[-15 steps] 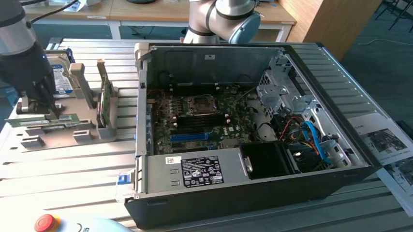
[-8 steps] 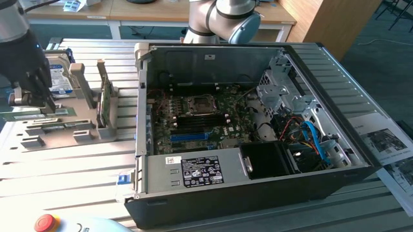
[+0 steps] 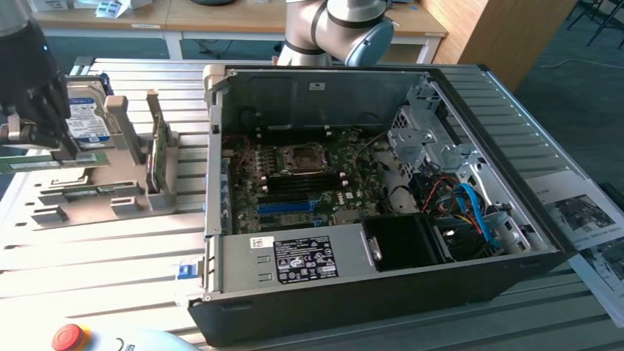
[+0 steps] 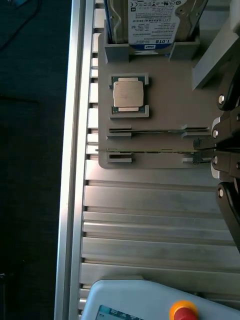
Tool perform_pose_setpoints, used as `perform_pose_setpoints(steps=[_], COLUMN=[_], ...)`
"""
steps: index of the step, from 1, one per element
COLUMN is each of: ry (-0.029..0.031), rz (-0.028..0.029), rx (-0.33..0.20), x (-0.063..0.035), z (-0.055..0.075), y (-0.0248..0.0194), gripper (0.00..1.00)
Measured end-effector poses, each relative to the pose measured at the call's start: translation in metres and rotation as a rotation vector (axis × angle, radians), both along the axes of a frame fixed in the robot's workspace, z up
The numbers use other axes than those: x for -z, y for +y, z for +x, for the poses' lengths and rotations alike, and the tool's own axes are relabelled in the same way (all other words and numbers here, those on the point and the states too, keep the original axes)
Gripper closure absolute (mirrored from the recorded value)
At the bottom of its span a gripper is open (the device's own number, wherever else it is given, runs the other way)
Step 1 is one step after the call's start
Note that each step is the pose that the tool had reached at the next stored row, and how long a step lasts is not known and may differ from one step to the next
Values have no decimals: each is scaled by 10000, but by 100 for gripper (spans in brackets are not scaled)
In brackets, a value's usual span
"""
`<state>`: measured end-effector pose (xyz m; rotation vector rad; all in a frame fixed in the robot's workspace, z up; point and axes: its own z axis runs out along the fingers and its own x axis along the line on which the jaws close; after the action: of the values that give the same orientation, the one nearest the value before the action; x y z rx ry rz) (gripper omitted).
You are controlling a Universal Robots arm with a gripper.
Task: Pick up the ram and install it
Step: 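Pick up the ram and move it above insertion slot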
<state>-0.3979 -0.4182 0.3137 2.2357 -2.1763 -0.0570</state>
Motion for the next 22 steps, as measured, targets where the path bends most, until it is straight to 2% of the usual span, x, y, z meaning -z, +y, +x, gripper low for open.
perform_pose_setpoints(steps=[10,22], ry=[1,1], rz=[-81,-239], rx=[0,1], x=[-281,-564], z=[0,0], y=[0,0], gripper=[88,88])
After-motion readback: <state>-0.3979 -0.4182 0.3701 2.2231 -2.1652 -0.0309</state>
